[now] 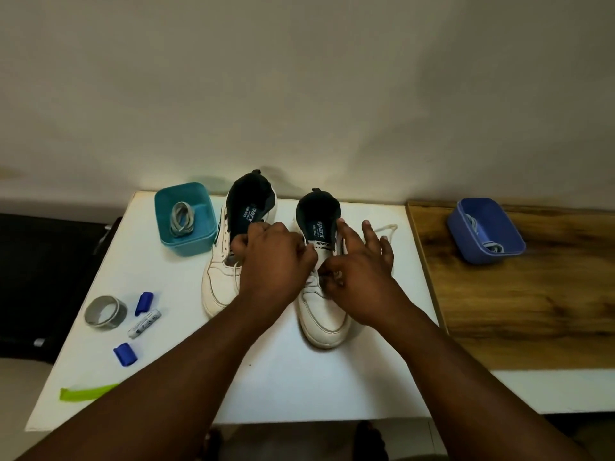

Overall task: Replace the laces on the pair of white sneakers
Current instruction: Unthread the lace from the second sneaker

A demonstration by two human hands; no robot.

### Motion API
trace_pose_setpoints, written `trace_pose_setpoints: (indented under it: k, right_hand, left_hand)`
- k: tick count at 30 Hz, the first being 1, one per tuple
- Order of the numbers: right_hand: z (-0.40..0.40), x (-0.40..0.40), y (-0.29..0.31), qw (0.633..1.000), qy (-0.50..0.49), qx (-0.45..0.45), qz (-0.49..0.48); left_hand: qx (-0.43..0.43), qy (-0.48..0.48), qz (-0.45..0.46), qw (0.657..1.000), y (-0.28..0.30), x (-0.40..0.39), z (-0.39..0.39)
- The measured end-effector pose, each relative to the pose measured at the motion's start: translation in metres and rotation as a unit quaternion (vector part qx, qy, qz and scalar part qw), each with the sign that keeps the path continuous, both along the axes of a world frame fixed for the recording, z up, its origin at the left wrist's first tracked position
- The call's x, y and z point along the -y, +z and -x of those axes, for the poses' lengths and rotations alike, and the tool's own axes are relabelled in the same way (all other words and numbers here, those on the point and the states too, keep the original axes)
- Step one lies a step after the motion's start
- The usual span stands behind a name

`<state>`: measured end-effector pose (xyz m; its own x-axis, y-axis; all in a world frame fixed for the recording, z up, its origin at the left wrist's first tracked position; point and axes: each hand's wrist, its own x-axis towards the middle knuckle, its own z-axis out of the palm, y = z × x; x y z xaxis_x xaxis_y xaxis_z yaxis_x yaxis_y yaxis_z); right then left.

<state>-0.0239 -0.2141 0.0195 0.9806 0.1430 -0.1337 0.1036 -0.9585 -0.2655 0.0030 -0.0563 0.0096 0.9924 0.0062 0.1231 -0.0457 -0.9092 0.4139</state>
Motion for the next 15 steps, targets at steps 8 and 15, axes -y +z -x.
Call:
trace_pose_setpoints:
  k: [8,15]
  right_hand:
    - [0.0065,0.0067,-0.0074,0.969,-0.173,0.179,0.007]
    - [0.0057,0.004,-0.0069,0.971,-0.141,0.172,-0.09]
  left_hand:
    - [-0.008,-0.015,-0.07,0.997,0.0049,0.0012,-0.0069]
    - [-0.006,-0.014,-0.06,0.998,0.0004,0.0002,-0.0059]
